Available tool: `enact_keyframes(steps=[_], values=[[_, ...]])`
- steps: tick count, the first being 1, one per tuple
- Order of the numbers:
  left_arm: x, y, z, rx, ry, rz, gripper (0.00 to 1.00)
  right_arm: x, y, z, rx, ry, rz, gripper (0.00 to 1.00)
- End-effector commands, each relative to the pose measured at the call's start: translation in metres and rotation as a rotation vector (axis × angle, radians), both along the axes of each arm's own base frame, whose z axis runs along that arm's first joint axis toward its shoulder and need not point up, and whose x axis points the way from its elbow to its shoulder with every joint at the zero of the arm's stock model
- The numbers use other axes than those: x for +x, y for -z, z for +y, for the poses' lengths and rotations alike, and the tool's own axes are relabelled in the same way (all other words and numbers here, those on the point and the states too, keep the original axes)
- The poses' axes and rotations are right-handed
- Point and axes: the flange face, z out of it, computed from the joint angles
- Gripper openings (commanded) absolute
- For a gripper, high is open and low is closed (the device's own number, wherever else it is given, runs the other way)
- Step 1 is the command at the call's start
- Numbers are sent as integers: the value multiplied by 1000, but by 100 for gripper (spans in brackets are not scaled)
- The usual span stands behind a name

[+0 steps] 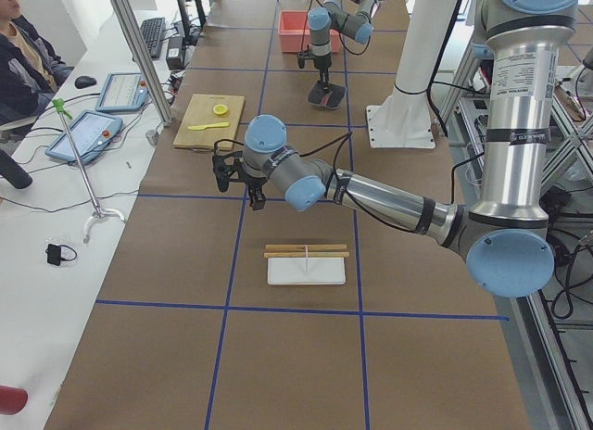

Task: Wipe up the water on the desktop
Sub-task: 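Wipe the cloth back and forth on the table with the right gripper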

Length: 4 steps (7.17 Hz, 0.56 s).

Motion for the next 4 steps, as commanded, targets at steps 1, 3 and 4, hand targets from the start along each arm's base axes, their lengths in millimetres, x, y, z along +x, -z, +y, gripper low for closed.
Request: enact_keyframes(steps=[1, 3, 4], values=[[0, 0, 0, -1, 0, 0, 97, 82, -82, -12, -66, -36, 86, 0], [-1, -4, 2, -6, -1, -3, 97, 168, -150, -5, -3, 42, 145, 0], [-1, -2, 3, -1, -1, -2, 97, 160, -148, -6, 10, 57, 142, 0]])
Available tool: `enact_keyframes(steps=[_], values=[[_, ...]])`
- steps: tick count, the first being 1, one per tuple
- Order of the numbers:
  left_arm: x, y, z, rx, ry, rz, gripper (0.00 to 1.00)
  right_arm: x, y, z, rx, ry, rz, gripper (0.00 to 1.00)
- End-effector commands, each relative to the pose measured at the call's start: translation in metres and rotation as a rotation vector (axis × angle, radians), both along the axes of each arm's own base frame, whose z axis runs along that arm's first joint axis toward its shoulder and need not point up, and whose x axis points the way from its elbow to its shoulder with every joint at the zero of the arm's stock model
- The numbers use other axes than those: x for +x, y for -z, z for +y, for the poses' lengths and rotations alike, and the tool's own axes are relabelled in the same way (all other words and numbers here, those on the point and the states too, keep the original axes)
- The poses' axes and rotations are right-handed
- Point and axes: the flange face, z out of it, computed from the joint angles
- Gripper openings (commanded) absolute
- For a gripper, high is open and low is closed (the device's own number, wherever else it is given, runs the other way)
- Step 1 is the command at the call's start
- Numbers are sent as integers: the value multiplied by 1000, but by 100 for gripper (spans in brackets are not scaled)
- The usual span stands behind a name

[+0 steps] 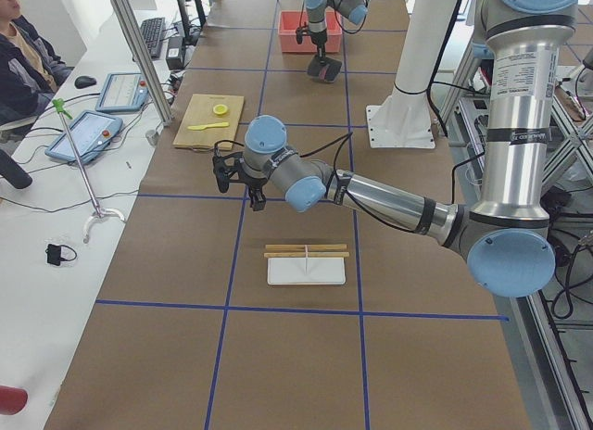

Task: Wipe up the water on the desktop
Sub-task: 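Wipe the cloth back and forth on the table with the right gripper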

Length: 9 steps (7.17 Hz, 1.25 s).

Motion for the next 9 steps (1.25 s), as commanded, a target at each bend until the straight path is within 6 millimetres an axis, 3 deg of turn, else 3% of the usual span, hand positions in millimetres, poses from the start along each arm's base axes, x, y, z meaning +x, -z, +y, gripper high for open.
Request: enact_keyframes(steps=[1, 2, 3, 5, 6, 7, 9], values=[[0, 2, 1, 5, 0, 1, 97, -13, 6, 5, 37, 59, -17, 0], [0, 0, 1, 2, 0, 0, 97, -66, 39, 5, 41, 80, -54, 0], [0, 1, 1, 2, 0, 0, 97, -126, 91, 0, -14, 23, -87, 0], [0, 0, 2, 0, -2, 0, 97, -148, 136, 1, -7, 19, -141, 0], [1, 0, 1, 0, -3, 1, 97, -144, 134, 0, -9, 15, -139, 0], [1, -1, 1, -1, -3, 0, 98, -107, 109, -23, -27, -25, -123, 0], [1, -1, 1, -1, -3, 0, 97, 8, 43, -28, 5, -33, -68, 0]])
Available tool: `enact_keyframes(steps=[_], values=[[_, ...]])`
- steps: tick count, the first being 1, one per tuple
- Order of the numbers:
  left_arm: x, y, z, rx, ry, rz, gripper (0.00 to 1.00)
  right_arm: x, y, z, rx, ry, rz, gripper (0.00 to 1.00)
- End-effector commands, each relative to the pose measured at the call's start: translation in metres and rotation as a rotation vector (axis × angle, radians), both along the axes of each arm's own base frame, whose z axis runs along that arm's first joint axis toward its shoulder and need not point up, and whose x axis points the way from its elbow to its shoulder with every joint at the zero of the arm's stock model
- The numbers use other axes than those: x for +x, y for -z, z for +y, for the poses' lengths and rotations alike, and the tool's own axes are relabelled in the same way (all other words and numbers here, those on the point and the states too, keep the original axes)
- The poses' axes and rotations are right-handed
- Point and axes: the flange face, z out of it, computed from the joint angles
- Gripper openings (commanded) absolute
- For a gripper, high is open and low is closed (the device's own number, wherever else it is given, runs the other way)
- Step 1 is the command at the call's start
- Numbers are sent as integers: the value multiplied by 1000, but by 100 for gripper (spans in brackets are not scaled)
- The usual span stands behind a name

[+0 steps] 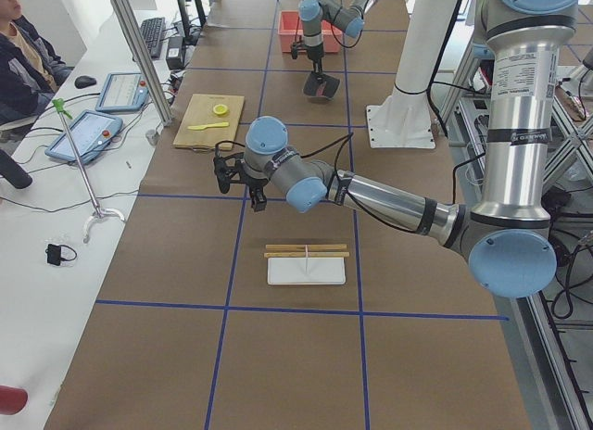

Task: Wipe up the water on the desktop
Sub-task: 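Carry the cloth into the pink bin and open the right gripper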

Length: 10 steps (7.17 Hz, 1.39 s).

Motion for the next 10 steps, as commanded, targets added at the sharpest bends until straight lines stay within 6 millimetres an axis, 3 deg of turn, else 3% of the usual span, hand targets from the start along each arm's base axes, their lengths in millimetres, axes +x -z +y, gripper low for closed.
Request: enact_keyframes(steps=[1, 3, 5, 6, 7, 10], values=[[-1, 0, 0, 0, 1, 0, 97, 131, -51, -10, 57, 8, 84, 0], [-1, 1, 0, 3, 1, 1, 97, 254, -87, -26, 149, 112, 171, 0], [-1, 2, 0, 4, 1, 1, 97, 357, -146, -30, 241, 234, 197, 0], [0, 1, 0, 2, -1, 2, 97, 382, -173, -25, 242, 271, 201, 0], [0, 2, 0, 3, -2, 4, 97, 389, -185, -26, 238, 285, 198, 99], [-1, 5, 2, 8, -2, 5, 97, 387, -200, -28, 197, 281, 189, 100]])
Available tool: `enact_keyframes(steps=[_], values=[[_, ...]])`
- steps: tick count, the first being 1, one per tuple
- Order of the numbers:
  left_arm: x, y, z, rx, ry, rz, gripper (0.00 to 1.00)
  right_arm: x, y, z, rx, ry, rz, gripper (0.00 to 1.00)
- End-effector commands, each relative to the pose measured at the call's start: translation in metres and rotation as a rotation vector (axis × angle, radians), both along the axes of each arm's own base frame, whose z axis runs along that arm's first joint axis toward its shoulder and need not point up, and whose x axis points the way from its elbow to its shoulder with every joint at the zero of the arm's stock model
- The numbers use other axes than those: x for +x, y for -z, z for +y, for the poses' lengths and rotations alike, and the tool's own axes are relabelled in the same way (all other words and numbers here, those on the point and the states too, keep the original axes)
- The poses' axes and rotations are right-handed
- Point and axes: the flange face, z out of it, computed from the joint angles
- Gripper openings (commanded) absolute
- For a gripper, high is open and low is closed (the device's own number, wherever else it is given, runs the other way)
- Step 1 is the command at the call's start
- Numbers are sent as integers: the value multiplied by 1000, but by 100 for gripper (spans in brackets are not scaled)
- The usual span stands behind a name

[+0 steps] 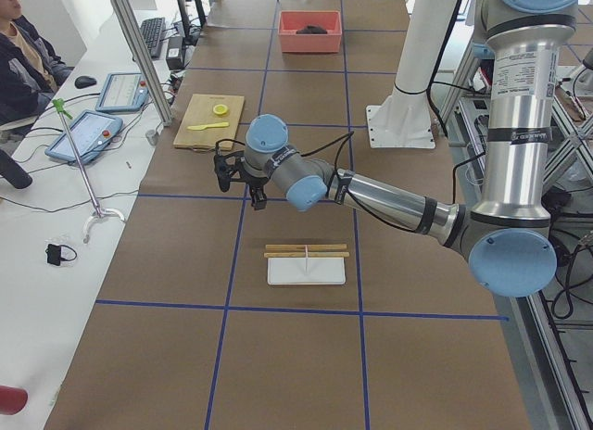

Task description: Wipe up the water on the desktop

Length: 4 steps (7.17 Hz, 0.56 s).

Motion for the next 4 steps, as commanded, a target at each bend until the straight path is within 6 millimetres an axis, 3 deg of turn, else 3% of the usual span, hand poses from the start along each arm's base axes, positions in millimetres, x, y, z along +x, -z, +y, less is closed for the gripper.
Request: enact_keyframes(steps=[1, 4], values=[[-2, -2, 3, -3, 1, -1, 98, -1, -8, 1, -25, 0, -20, 100], [-3, -9, 3, 40, -25, -24, 97, 6, -5, 0, -25, -22, -37, 100]])
